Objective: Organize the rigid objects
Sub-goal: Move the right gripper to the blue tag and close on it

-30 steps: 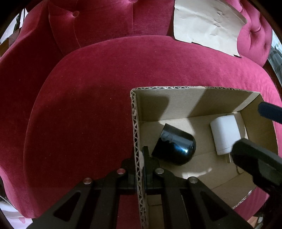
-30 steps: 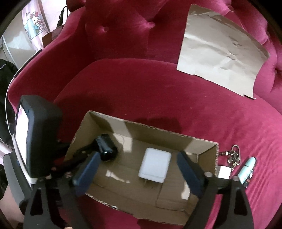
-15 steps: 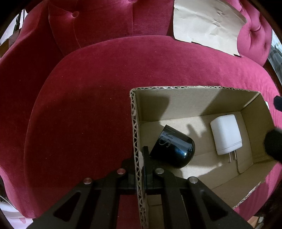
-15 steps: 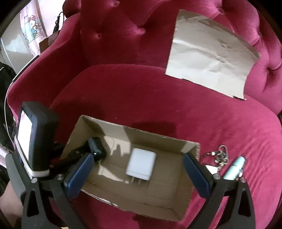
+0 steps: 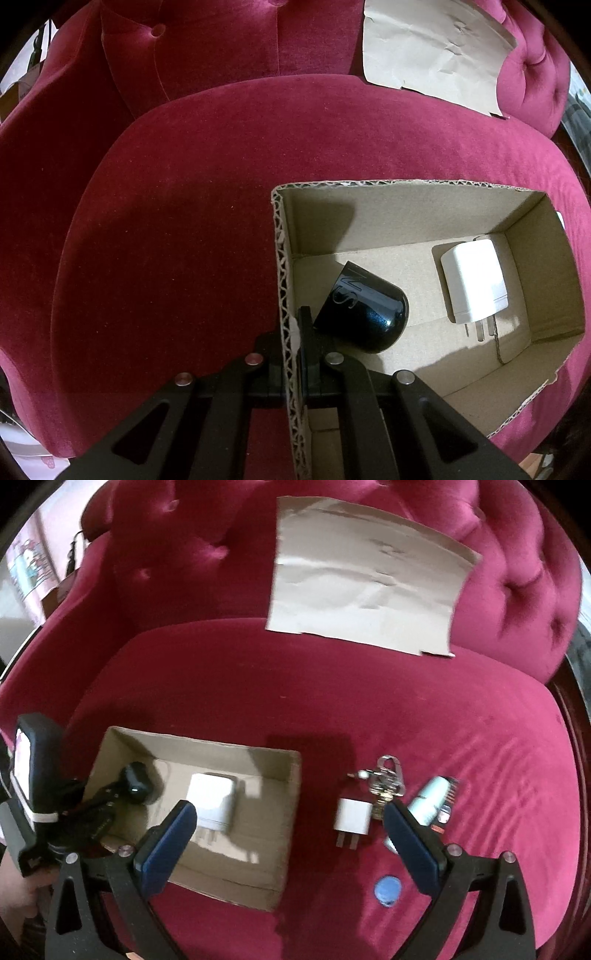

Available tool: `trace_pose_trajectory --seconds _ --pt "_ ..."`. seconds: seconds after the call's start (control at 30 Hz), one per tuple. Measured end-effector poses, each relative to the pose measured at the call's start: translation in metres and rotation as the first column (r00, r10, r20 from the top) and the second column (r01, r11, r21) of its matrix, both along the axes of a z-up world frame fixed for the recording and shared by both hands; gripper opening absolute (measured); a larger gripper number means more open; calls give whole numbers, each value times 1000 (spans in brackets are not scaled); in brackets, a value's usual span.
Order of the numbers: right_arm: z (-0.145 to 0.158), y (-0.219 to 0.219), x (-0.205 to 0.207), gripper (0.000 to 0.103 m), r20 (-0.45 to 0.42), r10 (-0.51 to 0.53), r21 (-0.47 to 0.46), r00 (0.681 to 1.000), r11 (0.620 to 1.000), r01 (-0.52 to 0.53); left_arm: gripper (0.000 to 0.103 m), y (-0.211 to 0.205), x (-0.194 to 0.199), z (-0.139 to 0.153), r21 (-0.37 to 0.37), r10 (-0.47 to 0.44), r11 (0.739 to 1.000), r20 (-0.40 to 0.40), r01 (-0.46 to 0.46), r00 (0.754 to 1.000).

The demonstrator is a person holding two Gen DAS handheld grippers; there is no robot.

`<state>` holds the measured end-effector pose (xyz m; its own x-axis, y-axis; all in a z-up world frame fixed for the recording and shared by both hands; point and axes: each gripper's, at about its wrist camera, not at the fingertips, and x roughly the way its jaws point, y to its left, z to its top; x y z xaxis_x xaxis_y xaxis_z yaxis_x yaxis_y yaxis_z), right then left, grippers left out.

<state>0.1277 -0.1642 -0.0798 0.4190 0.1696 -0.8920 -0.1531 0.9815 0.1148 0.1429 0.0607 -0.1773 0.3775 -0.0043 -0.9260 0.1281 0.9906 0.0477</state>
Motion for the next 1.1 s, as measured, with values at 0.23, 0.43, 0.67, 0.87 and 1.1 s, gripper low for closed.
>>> trace_pose_trajectory --seconds 0.23,0.43,0.67,0.87,1.1 --pt "-6 -37 -11 103 -18 -64 -24 998 998 63 4 0 0 0 -1 1 1000 0 -1 1000" --pt "-19 -66 -18 103 -47 -125 -42 991 991 123 4 0 0 0 -1 1 1000 0 -1 1000" --pt "-48 -79 -28 103 -98 -148 -77 984 987 141 4 0 0 -1 3 -1 1000 1 1 1000" --pt "-75 -80 -35 103 -144 -138 -90 980 988 126 4 0 -1 -1 3 -1 1000 1 1 1000" --pt "-98 -85 -37 103 -184 -148 -95 972 987 132 4 0 0 -1 5 -1 1000 0 1 1000"
